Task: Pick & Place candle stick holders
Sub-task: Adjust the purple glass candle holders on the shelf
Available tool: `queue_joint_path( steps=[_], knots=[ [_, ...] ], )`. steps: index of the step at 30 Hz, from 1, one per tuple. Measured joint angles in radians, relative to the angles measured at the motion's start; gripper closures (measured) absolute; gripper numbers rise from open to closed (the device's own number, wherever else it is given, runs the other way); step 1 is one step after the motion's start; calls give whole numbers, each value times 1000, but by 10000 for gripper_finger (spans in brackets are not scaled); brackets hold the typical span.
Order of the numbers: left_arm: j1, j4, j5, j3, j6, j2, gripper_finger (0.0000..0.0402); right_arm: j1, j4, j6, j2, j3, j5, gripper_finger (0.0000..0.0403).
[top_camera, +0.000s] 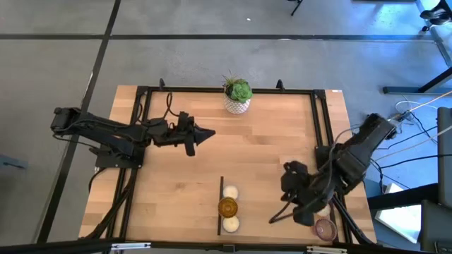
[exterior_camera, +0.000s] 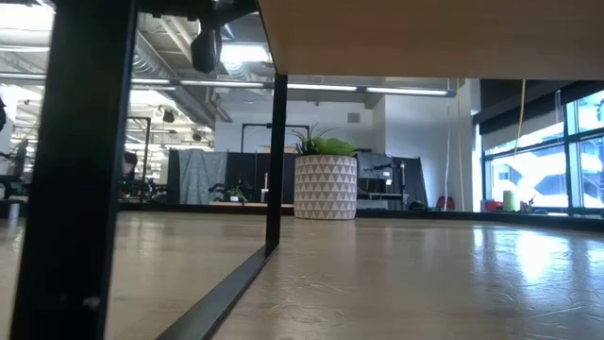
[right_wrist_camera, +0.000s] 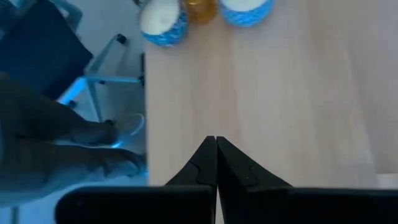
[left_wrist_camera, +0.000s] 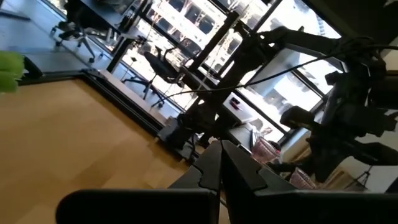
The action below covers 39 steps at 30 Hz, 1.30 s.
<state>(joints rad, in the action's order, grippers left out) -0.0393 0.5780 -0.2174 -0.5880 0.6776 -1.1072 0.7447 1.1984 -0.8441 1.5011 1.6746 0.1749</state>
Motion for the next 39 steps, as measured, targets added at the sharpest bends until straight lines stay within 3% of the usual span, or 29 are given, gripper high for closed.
queue_joint_path(
  steps=[14, 39],
  knots=[
    [-85, -1, -48, 0, 15, 0, 398, 191, 13, -192, 122, 16, -127, 403],
    [-91, -15, -52, 0, 17, 0, 398, 279, 118, -346, 176, 16, -151, 403]
  ],
)
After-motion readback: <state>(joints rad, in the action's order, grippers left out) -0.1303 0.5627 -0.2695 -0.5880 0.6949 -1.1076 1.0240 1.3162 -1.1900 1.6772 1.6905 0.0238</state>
